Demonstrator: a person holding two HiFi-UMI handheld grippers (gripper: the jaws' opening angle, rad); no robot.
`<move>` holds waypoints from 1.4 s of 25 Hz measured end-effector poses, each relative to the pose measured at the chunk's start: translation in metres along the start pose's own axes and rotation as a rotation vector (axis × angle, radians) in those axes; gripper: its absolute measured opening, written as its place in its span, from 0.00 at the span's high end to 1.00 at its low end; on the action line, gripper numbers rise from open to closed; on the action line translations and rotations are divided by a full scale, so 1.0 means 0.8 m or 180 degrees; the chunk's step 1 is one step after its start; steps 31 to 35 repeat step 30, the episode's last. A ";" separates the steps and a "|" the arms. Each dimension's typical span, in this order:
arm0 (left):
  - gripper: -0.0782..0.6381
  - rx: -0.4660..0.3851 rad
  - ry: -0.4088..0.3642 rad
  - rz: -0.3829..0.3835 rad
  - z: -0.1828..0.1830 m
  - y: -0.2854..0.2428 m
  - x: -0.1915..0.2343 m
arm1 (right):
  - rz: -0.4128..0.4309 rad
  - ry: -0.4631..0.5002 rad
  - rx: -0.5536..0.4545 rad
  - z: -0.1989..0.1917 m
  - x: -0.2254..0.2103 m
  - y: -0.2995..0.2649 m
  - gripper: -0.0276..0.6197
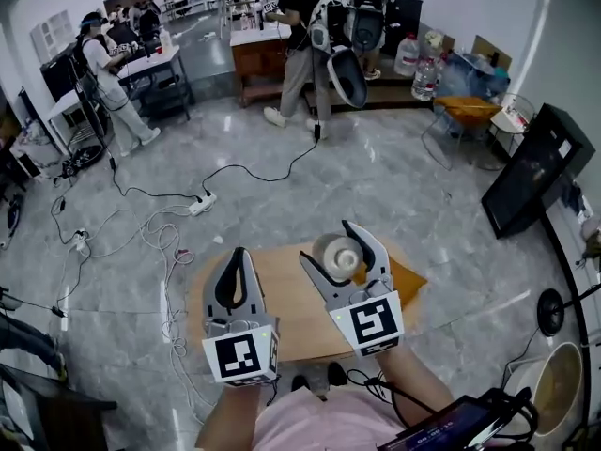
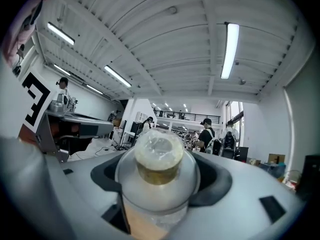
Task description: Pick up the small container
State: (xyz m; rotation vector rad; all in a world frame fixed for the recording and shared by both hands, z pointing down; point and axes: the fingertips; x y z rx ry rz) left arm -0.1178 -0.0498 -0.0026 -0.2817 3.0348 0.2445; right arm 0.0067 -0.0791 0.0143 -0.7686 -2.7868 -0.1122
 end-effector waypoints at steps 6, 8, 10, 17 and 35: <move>0.87 -0.0073 -0.0022 -0.0014 0.013 -0.004 0.001 | -0.0118 -0.0035 -0.0025 0.004 -0.012 0.001 0.44; 0.87 -0.0111 -0.0029 -0.0001 0.017 -0.007 0.005 | -0.0139 -0.0041 -0.0028 0.005 -0.014 -0.001 0.44; 0.87 -0.0142 -0.0054 -0.0004 0.021 -0.008 0.006 | -0.0155 -0.0038 -0.0042 0.008 -0.015 -0.002 0.44; 0.87 -0.0188 -0.0097 -0.0028 0.024 -0.009 0.003 | -0.0182 0.0001 -0.0103 0.013 -0.019 -0.001 0.44; 0.87 -0.0224 -0.0108 -0.0018 0.031 -0.004 0.011 | -0.0182 0.0056 -0.0153 0.022 -0.011 -0.004 0.44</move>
Point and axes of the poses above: the fingertips, and each gripper's own axes: y backward along the fingers, x to its left, z out of its top, and after that the axes turned 4 degrees about -z, right-handed
